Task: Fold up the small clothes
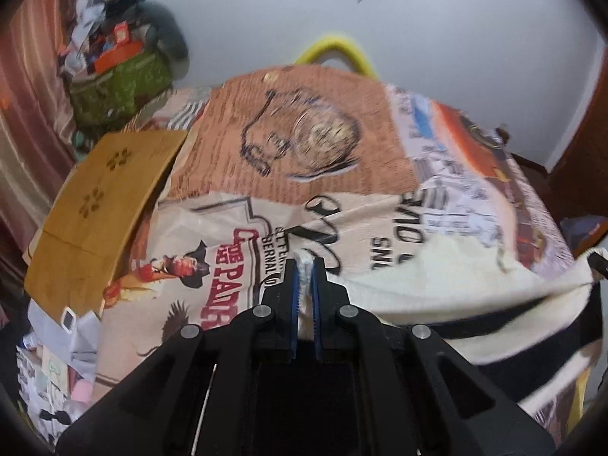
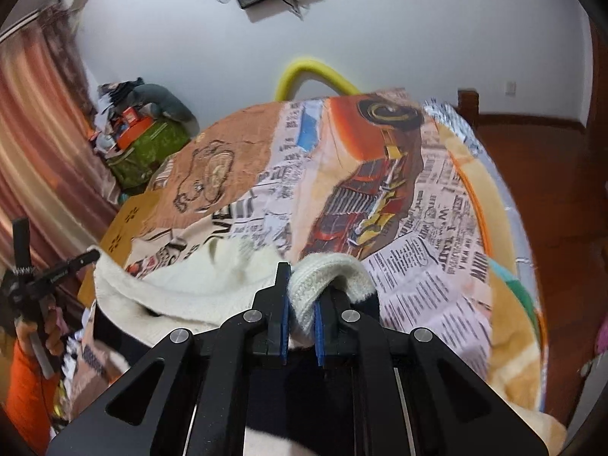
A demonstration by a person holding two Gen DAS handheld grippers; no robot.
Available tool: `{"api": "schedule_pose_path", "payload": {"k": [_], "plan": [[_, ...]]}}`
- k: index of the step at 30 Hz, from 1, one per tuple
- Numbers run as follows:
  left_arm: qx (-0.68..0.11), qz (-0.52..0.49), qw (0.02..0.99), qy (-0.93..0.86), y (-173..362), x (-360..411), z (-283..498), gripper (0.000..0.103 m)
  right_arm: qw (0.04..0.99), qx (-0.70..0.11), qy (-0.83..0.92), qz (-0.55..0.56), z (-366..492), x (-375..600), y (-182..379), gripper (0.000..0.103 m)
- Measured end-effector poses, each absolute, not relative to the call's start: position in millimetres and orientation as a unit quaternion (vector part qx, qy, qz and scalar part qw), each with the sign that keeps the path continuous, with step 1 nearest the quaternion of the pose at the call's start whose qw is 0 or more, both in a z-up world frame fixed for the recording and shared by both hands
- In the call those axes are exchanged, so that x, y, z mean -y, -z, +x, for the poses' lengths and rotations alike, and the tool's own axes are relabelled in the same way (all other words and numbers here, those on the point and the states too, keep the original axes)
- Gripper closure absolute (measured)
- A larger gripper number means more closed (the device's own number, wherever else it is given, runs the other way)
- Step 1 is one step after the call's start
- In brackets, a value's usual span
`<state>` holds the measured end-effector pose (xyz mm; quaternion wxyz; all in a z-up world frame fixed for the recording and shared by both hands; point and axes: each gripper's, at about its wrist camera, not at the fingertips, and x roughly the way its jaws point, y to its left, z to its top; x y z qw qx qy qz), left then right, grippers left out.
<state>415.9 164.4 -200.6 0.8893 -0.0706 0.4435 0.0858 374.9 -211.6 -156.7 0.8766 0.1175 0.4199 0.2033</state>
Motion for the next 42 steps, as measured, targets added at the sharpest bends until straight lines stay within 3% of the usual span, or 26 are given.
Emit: {"api": "schedule_pose_path", "payload": {"k": [7, 12, 15, 17, 19, 21, 27, 34, 36, 38, 42], "plan": [[-0.493, -0.069, 0.862, -0.097, 259.7, -174.2, 443.8, 0.097, 0.852, -0.472, -0.185, 0.128, 399.9, 213.6, 196.0, 0.094], [-0.487, -0.07, 0.865, -0.103, 251.2, -170.3, 442.1, 0.092, 0.843, -0.484, -0.188, 0.14, 402.0, 223.5, 188.3, 0.088], [-0.469, -0.067, 0.875, -0.101, 229.0, -167.6, 436.9, 0.081, 0.855, -0.465, -0.189, 0.134, 394.1, 228.2, 168.5, 0.08], [-0.448, -0.045, 0.887, -0.103, 210.4, -160.2, 428.9, 0.072, 0.87, -0.443, -0.178, 0.122, 388.6, 230.5, 154.5, 0.056], [-0.433, -0.031, 0.895, -0.097, 196.0, -153.8, 420.3, 0.062, 0.894, -0.403, -0.168, 0.104, 374.7, 234.5, 134.7, 0.047], [-0.425, -0.025, 0.901, -0.083, 186.2, -147.0, 411.3, 0.049, 0.899, -0.39, -0.18, 0.087, 362.3, 233.6, 122.4, 0.047], [-0.445, -0.011, 0.895, -0.026, 193.7, -109.6, 388.0, 0.028, 0.887, -0.405, -0.221, 0.02, 336.8, 201.2, 135.8, 0.047], [-0.507, 0.014, 0.862, 0.002, 249.2, -70.3, 387.4, 0.024, 0.855, -0.452, -0.25, -0.05, 323.3, 158.0, 192.2, 0.047], [-0.515, 0.024, 0.857, -0.008, 264.8, -66.2, 389.4, 0.016, 0.855, -0.459, -0.234, -0.061, 323.8, 161.9, 205.1, 0.047], [-0.503, 0.028, 0.864, -0.016, 266.3, -66.3, 386.3, 0.01, 0.86, -0.454, -0.227, -0.058, 321.5, 172.6, 208.4, 0.048], [-0.506, 0.011, 0.862, -0.015, 260.3, -76.9, 378.6, 0.01, 0.868, -0.451, -0.205, -0.041, 312.0, 200.2, 204.0, 0.051]]}}
